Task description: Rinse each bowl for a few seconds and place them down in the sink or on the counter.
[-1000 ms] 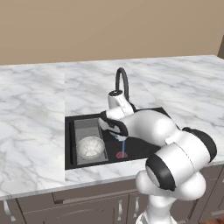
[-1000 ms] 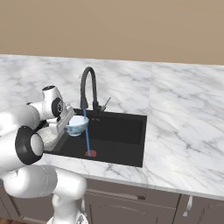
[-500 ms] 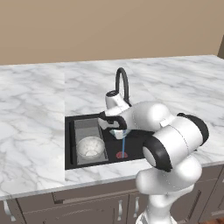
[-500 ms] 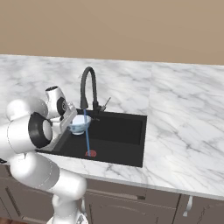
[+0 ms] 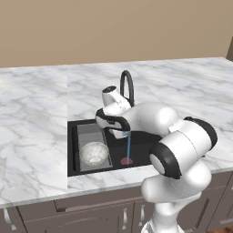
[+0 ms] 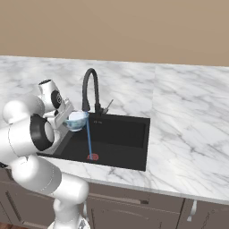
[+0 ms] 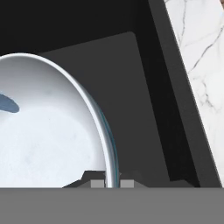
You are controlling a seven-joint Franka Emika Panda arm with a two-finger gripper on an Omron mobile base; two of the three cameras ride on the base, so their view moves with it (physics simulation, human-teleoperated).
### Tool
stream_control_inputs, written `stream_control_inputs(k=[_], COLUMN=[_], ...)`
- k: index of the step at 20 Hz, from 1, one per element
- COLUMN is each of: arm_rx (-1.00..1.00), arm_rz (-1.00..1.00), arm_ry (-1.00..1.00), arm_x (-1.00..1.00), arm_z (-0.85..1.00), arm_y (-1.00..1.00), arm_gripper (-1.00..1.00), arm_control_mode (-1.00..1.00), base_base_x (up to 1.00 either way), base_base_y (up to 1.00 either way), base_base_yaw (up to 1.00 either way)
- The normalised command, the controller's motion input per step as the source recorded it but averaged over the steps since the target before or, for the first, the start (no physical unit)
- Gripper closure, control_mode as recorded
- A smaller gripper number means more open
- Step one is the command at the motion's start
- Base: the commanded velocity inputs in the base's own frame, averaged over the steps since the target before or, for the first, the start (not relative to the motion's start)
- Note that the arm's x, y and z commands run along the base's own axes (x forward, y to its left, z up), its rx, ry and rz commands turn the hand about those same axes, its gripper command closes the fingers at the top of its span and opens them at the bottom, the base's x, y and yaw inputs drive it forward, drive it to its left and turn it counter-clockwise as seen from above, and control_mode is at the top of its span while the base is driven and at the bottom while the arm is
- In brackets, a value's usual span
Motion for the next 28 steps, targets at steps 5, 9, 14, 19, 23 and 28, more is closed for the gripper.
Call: stream_control_inputs(k=[5, 9, 14, 19, 23, 28], arm_rx=[-0.01, 0.0, 0.02, -0.01, -0.02, 0.0], arm_rz=[0.0, 0.0, 0.0, 0.04, 0.07, 0.09], arm_ry=[0.0, 0.02, 0.05, 0.01, 0.0, 0.0], arm_x=[0.01, 0.0, 0.0, -0.01, -0.04, -0.06], arm_z=[0.22, 0.06, 0.06, 0.13, 0.06, 0.03], arm_y=[0.37, 0.46, 0.51, 0.52, 0.55, 0.59], arm_gripper=[1.0, 1.0, 1.0, 1.0, 1.0, 1.0], arm_control_mode=[-1.0, -1.0, -1.0, -1.0, -1.0, -1.0], base_base_x=[0.0, 0.0, 0.0, 0.0, 0.0, 0.0], base_base_y=[0.0, 0.0, 0.0, 0.0, 0.0, 0.0], base_base_yaw=[0.0, 0.0, 0.0, 0.0, 0.0, 0.0])
